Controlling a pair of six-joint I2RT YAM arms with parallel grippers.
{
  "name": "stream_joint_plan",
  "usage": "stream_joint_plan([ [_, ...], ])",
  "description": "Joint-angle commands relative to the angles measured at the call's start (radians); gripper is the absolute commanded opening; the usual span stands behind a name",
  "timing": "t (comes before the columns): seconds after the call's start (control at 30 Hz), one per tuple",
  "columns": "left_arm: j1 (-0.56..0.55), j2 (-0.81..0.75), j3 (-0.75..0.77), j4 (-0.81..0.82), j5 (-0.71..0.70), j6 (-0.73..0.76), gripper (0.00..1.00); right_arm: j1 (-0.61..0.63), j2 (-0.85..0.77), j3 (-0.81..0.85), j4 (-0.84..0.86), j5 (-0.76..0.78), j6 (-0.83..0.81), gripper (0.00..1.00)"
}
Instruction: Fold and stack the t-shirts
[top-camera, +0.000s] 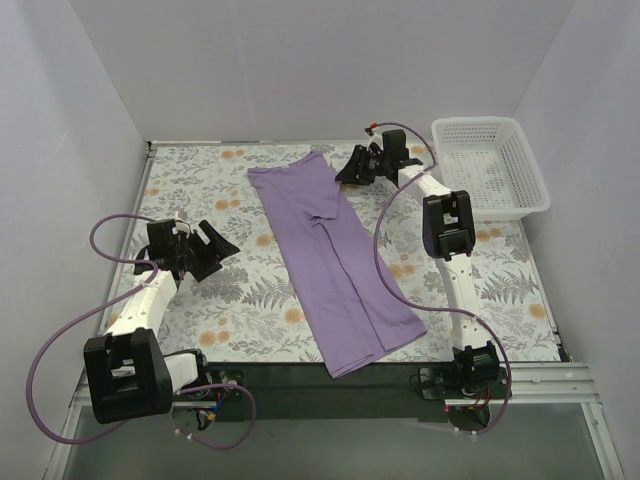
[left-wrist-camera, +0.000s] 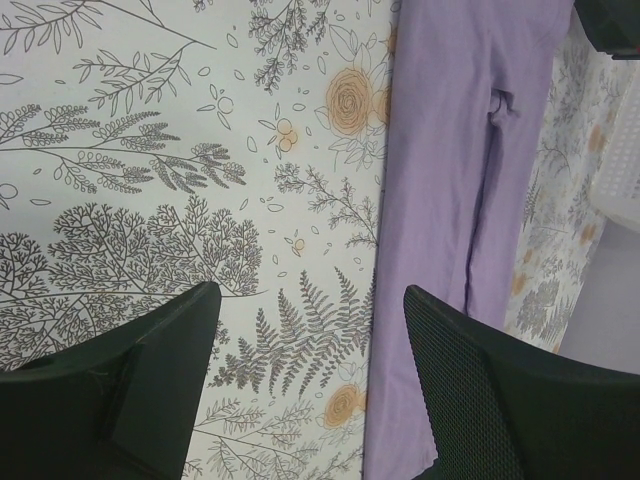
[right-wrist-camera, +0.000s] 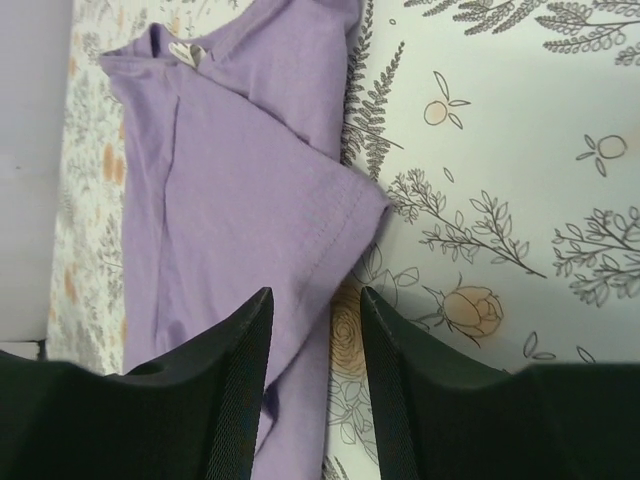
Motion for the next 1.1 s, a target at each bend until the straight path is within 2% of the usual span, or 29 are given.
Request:
stream_joint_plan([
  [0.0,-0.002,-0.023,-0.001,0.002,0.009,0.017,0.73,0.0,0.056,0.016,0.062,-0.025,0.101,0.48],
  [0.3,-0.004,-0.017,-0.005,0.004,-0.002,0.015,0.73,-0.015,0.075,0.02,0.12,-0.062,0.183,0.34],
  [0.4,-0.004,-0.017,-0.008,0.004,-0.002,0.014,0.73,-0.014,0.073,0.015,0.159,-0.079,0.204,0.26],
  [0.6,-0.002,-0.014,-0.01,0.004,-0.003,0.014,0.73,-0.017,0.066,0.019,0.189,-0.107,0.221,0.03],
  [1.07,-0.004,-0.004,-0.021,0.02,0.011,0.009,0.73,-0.008,-0.002,0.047,0.195,-0.114,0.134,0.01],
])
